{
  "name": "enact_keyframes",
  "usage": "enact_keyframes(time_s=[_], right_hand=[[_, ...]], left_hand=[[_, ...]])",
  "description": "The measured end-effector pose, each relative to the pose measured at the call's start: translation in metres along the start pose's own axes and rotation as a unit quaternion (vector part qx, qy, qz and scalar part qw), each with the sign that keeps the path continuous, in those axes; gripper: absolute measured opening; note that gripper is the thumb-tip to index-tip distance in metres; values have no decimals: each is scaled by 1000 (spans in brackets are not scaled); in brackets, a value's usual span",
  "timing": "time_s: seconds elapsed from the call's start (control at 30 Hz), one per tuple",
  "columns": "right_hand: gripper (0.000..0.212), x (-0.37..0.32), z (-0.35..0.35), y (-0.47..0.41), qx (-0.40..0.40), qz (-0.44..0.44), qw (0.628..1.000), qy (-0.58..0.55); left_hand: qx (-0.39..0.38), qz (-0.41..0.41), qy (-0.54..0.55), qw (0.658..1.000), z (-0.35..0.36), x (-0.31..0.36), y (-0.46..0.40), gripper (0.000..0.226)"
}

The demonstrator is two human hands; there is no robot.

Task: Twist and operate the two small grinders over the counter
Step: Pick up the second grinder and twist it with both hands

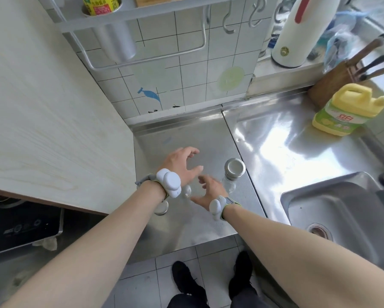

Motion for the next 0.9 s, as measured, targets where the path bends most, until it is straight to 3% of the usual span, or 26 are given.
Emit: enact_keyframes(time_s=[0.2,0.37,0.53,0.73,0.9], right_hand=[[70,75,-19,31,-21,86,995,41],[60,120,-45,32,-17,130,990,46],[87,126,-60,10,6,116,993,-19],[50,101,-57,-18,21,43,998,-46],[40,96,-70,-17,42,36,998,-29]], left_hand=[[-85,15,-22,996,73,35,-20,50],[-108,-4,-40,993,118,44,-37,55],[-108,-52,-35,992,135,30,-51,51],[-94,-90,-32,991,133,16,-53,55],[-75,-87,-42,992,127,14,-52,57]])
Point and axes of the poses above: each hand's wrist, its own y-axis away from the middle knuckle, its own z-axis out of the palm, x = y × z, the point moved 10 cm from there along -y, towards the middle knuckle, and after that the axes turned 15 degrees about y, right-handed, at the moved point
